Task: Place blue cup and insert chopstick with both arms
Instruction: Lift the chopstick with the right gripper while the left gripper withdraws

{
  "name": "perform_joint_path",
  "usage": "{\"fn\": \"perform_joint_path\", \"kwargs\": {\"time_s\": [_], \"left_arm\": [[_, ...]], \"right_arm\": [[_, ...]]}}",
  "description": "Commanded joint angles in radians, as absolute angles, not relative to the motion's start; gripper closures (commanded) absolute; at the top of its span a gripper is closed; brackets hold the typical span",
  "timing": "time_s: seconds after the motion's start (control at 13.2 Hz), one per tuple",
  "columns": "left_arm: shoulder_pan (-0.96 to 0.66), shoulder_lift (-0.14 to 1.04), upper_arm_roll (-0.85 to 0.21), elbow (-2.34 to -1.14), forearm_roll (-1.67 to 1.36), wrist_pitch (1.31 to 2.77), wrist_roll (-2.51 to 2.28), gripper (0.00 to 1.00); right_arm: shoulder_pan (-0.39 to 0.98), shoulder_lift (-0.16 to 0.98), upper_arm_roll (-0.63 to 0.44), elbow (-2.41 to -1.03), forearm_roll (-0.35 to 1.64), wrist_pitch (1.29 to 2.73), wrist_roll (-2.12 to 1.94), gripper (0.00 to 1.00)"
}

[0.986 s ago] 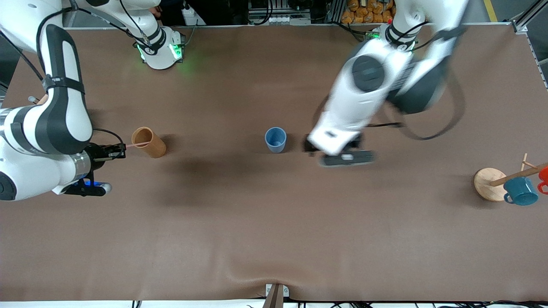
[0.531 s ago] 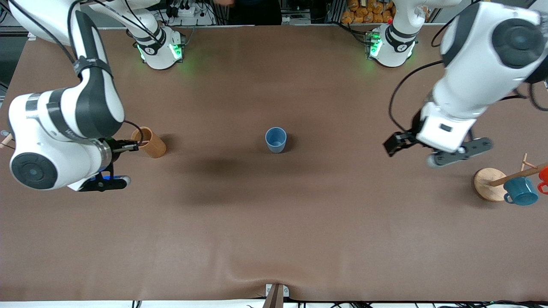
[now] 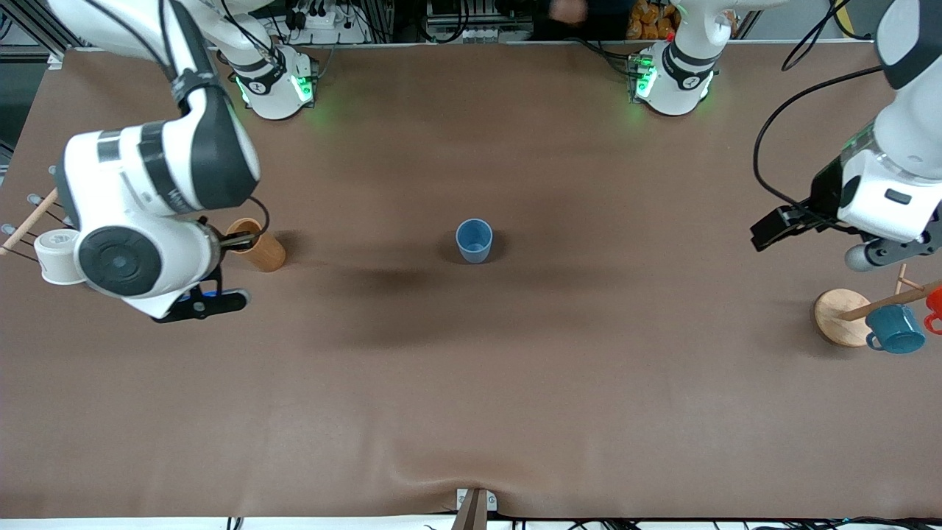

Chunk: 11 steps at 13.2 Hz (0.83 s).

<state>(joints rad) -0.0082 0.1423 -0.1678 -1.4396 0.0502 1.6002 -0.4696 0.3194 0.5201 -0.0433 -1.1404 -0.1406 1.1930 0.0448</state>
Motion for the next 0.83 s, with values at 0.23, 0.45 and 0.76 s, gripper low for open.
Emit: {"fn": "perform_joint_path", "kwargs": {"time_s": [0.23,0.45,0.76], "left_arm": [[0.035,0.074,-0.181,-1.466,0.066,1.562,-0.372,0.0],[0.049,0.057,-0.181,-1.471,0.066,1.528,-0.334,0.0],[0.071,0.043,-0.179,-1.473,0.052,1.526,-0.29,0.0]], "right_arm": [[0.337,0.482,-0.034,-1.131,-0.091,1.223,0.032,1.0],[0.339,0.451,-0.038,-1.134,0.006,1.27,0.034,1.0],[0.337,0.462,-0.04,-1.15,0.135,1.339,0.037,1.0]]}}
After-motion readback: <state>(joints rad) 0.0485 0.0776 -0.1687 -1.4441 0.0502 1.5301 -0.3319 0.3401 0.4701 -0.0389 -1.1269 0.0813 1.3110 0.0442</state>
